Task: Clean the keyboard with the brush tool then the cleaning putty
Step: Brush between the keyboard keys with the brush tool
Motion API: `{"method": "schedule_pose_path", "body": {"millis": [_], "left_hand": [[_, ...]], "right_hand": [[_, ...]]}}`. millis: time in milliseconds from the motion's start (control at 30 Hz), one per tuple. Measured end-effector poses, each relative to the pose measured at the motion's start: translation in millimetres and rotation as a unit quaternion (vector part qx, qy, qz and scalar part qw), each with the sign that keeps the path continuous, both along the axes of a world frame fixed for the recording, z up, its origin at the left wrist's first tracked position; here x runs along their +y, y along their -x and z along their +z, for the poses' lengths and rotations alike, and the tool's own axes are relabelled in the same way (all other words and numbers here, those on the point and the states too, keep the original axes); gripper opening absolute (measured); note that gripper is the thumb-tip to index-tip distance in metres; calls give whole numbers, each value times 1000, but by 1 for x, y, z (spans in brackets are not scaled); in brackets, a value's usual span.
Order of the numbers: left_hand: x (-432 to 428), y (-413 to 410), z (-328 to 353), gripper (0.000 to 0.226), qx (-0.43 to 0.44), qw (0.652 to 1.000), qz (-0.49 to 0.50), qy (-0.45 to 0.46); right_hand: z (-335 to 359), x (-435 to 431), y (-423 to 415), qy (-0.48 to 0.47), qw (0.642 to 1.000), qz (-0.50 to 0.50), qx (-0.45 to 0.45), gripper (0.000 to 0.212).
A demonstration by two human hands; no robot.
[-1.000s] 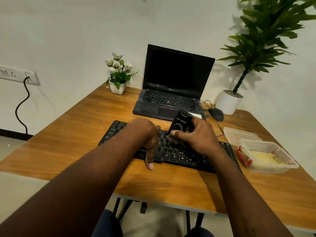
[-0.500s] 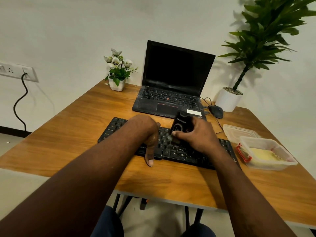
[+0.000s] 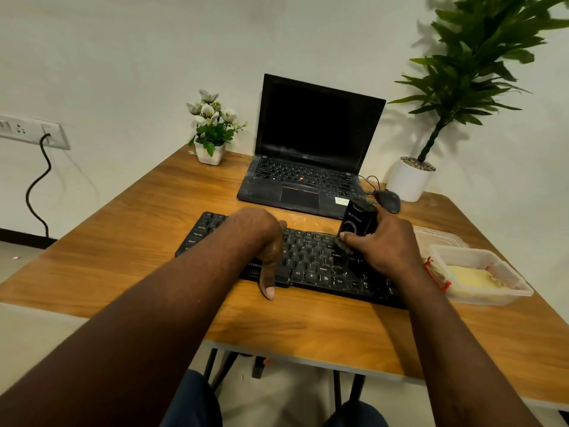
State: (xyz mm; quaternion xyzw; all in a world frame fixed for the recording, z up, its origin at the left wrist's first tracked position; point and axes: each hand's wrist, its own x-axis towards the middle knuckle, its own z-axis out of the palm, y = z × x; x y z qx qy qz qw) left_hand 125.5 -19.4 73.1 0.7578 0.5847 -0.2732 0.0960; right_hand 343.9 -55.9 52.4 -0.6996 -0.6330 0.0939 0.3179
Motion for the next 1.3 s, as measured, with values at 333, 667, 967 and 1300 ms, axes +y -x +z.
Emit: {"method": "schedule_pose_path", "body": {"millis": [333,667,967,1300], "left_hand": [[0,-2,0,150,10,1000,-4,-4],[-2,-1,-1,149,-1,1000,-2,-11],[1,0,-3,159,-2,1000,11,1],[1,1,-4,157,-5,1000,14,-2]], "right_hand": [[-2,-17,-2,-6,1000,-14,26,66],[-5,-34,5,-18,999,-42,-8,66],[-11,-45,14,14,999,-14,41,65],[-12,-57,7,-19,997,-80,-4,61]]}}
